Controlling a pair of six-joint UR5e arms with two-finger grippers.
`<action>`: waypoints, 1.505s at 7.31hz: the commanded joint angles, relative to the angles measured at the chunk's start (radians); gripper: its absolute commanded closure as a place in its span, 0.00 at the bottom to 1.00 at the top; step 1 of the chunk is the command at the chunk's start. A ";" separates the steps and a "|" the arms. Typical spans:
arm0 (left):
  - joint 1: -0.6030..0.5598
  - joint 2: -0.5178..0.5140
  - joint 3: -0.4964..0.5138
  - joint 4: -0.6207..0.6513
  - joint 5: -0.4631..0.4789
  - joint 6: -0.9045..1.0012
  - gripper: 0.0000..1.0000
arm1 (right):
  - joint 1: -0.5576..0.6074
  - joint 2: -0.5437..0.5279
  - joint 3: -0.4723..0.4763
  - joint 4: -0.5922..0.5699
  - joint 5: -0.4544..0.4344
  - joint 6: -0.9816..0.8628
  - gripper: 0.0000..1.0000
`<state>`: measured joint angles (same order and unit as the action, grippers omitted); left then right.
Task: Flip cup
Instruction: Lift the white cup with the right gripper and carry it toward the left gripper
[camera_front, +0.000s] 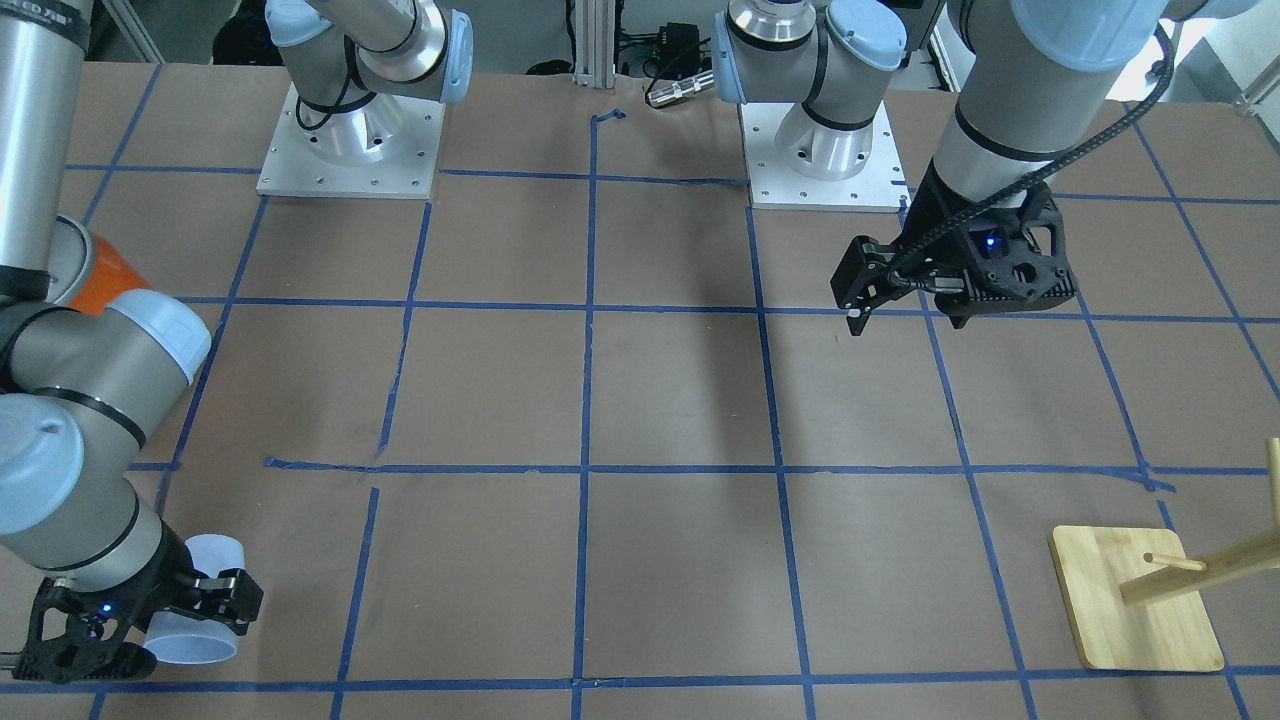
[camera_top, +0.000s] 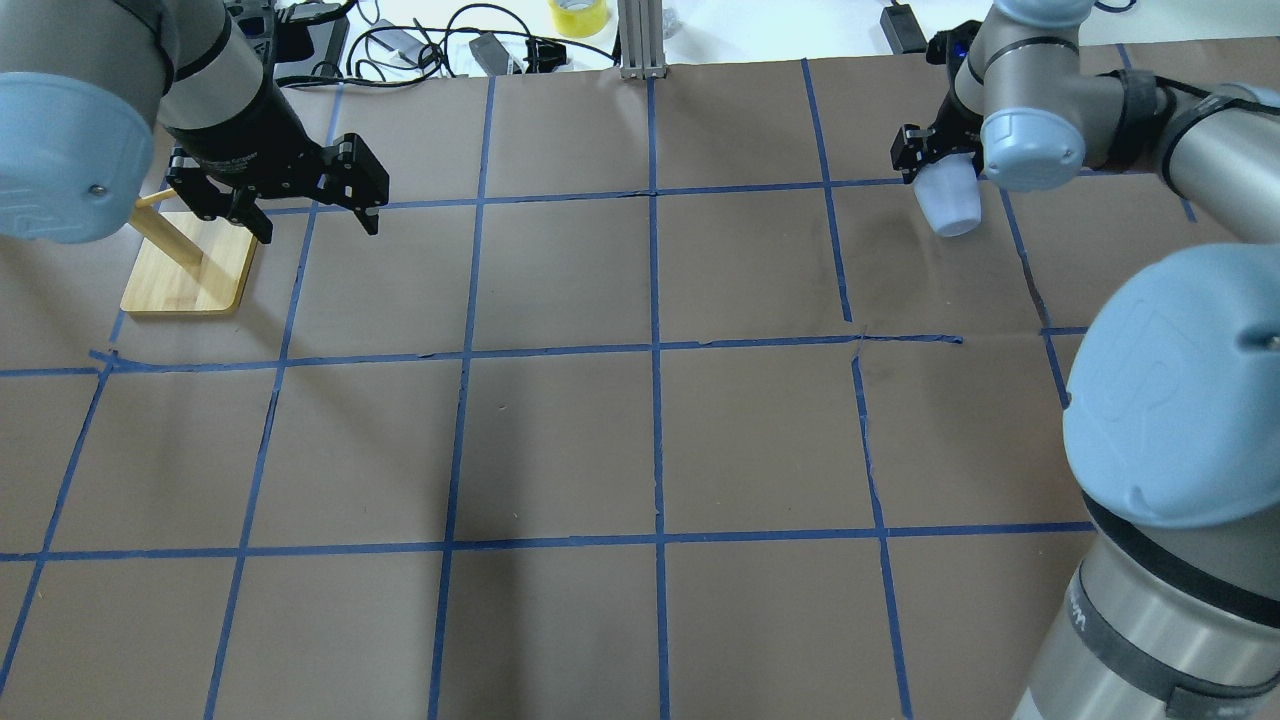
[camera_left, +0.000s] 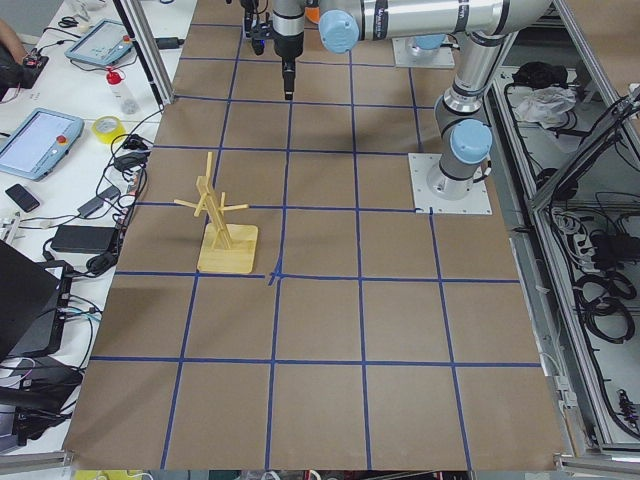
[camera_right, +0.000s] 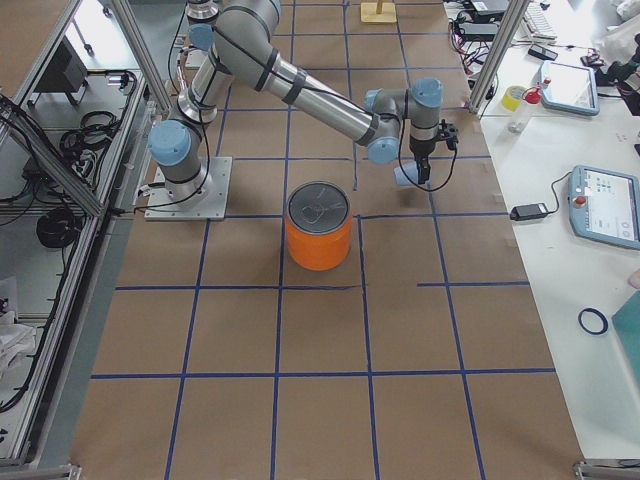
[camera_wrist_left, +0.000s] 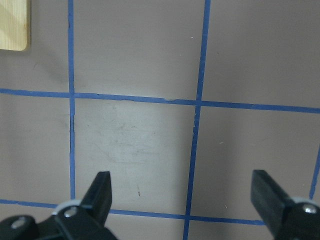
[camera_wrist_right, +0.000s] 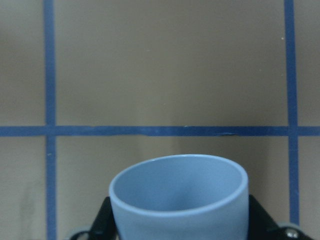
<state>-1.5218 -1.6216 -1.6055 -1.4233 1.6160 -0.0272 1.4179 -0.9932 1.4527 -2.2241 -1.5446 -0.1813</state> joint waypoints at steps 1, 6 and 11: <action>0.002 0.000 0.005 0.000 -0.001 0.001 0.00 | 0.123 -0.088 0.004 0.054 0.116 -0.030 0.96; 0.069 0.003 0.027 -0.009 -0.004 0.026 0.00 | 0.535 -0.051 0.032 0.035 -0.012 -0.139 0.96; 0.069 0.005 0.027 -0.008 0.004 0.026 0.00 | 0.644 0.082 0.035 -0.158 0.001 -0.608 0.98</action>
<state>-1.4535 -1.6179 -1.5796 -1.4324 1.6172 -0.0017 2.0551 -0.9363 1.4865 -2.3226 -1.5441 -0.6813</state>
